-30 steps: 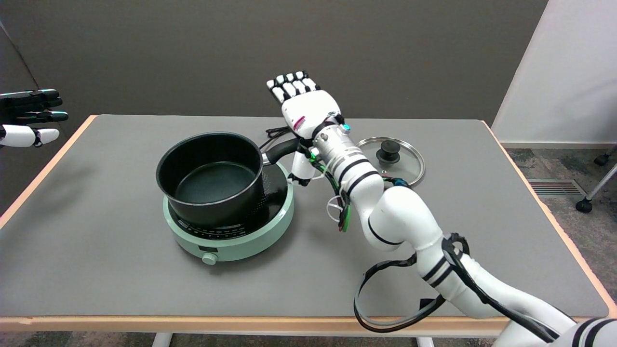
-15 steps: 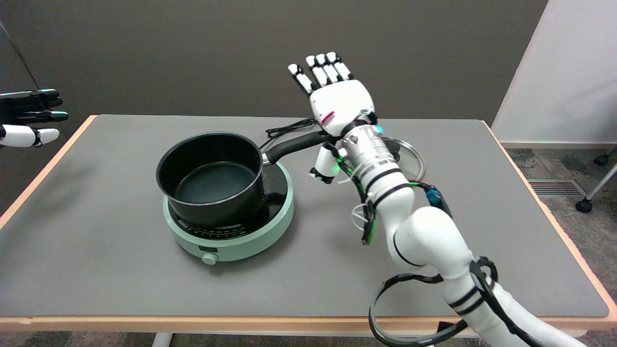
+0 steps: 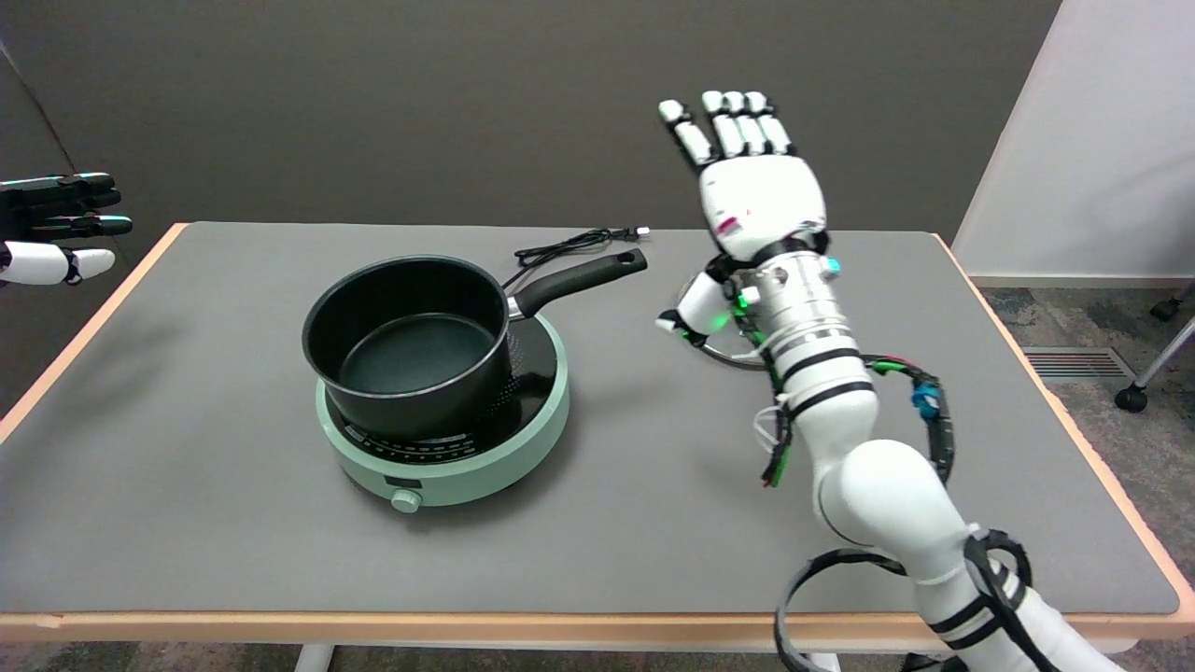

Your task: Place the pot onto the induction cooker.

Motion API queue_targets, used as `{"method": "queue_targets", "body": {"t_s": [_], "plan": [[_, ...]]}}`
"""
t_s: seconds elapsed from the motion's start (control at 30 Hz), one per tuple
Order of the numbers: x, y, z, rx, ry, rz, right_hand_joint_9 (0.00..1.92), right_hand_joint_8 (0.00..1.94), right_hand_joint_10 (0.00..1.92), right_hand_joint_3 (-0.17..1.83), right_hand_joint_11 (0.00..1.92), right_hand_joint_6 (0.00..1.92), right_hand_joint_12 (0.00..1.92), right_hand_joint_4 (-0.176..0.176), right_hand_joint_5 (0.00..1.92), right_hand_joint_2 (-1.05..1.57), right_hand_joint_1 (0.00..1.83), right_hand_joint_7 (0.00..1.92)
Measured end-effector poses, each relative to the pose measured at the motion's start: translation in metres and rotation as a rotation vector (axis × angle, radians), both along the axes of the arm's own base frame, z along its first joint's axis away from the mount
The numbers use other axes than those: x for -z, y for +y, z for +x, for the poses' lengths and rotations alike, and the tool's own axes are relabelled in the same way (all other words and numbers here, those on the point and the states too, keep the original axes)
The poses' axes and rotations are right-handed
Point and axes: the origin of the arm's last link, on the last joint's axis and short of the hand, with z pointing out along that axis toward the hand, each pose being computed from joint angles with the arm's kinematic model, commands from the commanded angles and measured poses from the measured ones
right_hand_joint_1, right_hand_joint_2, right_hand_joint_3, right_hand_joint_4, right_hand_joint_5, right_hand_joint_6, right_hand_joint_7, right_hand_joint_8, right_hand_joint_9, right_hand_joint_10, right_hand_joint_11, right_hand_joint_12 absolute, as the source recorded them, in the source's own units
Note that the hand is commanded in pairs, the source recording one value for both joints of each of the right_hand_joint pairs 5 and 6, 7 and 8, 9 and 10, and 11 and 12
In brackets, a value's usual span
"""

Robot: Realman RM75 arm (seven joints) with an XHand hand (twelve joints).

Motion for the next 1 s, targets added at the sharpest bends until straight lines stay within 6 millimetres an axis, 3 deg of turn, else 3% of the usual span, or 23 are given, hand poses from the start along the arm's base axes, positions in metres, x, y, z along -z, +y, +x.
{"method": "queue_targets", "body": {"t_s": [0.03,0.07,0.3,0.53,0.57,0.6,0.73,0.77,0.8,1.0], "plan": [[-0.004,0.001,0.000,-0.008,-0.021,-0.004,0.06,0.06,0.06,1.06,0.06,0.06,0.06,0.123,0.06,-0.35,1.01,0.06],[-0.010,0.003,0.000,-0.019,-0.049,-0.009,0.06,0.06,0.06,1.02,0.06,0.06,0.06,0.021,0.06,-0.33,1.02,0.06],[-0.046,0.010,-0.001,-0.098,-0.252,-0.024,0.05,0.05,0.05,0.88,0.05,0.05,0.05,0.000,0.05,-0.20,1.02,0.05],[-0.080,0.015,-0.004,-0.178,-0.465,-0.012,0.08,0.08,0.08,0.91,0.08,0.08,0.08,-0.018,0.08,-0.13,1.02,0.08],[-0.085,0.016,-0.004,-0.191,-0.500,-0.008,0.09,0.09,0.09,0.91,0.09,0.09,0.09,-0.062,0.09,-0.12,1.01,0.09],[-0.091,0.016,-0.005,-0.201,-0.535,-0.002,0.09,0.09,0.09,0.92,0.09,0.09,0.09,-0.176,0.09,-0.11,1.01,0.09],[-0.108,0.017,-0.009,-0.230,-0.660,0.026,0.12,0.12,0.12,0.94,0.12,0.12,0.12,-0.176,0.12,-0.07,0.99,0.12],[-0.112,0.017,-0.010,-0.235,-0.692,0.035,0.13,0.13,0.13,0.94,0.13,0.13,0.13,-0.058,0.13,-0.07,0.99,0.13],[-0.116,0.018,-0.011,-0.239,-0.717,0.042,0.13,0.13,0.13,0.94,0.13,0.13,0.13,-0.018,0.13,-0.07,0.98,0.13],[-0.139,0.018,-0.017,-0.256,-0.885,0.091,0.16,0.16,0.16,0.96,0.16,0.16,0.16,-0.010,0.16,-0.06,0.97,0.16]]}}
